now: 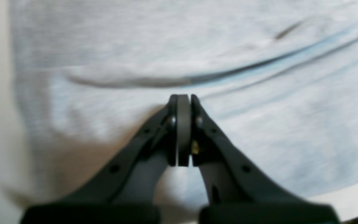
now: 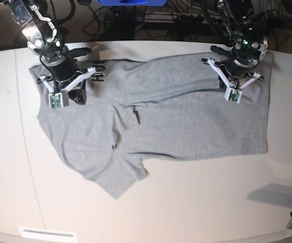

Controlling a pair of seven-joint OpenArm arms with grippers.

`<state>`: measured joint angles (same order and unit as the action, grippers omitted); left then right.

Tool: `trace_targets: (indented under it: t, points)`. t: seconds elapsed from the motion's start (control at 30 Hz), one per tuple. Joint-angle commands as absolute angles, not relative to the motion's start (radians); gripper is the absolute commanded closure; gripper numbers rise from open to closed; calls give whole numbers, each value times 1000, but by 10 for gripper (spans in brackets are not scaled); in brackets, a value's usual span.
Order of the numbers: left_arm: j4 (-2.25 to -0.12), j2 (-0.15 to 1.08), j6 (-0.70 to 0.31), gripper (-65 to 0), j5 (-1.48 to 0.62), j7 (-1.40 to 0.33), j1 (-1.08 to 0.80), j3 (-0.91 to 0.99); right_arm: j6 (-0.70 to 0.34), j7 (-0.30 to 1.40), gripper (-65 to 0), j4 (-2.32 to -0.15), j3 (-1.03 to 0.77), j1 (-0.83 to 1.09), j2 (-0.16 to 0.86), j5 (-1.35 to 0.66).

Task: Fold the T-shirt properly
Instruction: 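Press the left gripper on the shirt and slide it toward the edge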

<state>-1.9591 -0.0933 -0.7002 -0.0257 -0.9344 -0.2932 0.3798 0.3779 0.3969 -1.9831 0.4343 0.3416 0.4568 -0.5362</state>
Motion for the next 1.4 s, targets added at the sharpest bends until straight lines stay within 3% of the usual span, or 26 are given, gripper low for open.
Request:
trace_targets:
  t: [0.0, 0.2, 0.4, 0.67, 1.37]
  points:
    - [-1979, -99, -698, 0, -38, -918, -289, 352, 372, 374, -3, -1995, 430, 340, 466, -530]
    - [-1979, -148, -698, 0, -38, -920, -289, 237, 372, 383, -1, -1994, 430, 340, 466, -530]
    - [-1972, -153, -698, 0, -38, -920, -289, 143, 378, 499, -1, -1982, 429, 318, 461, -532]
    - [-1965, -130, -631, 0, -38, -917, -259, 145, 378, 503, -1, -1982, 429, 323, 460, -532]
    - [-1969, -119, -598, 0, -39, -920, -262, 137, 378, 503, -1, -1982, 432, 323, 460, -535]
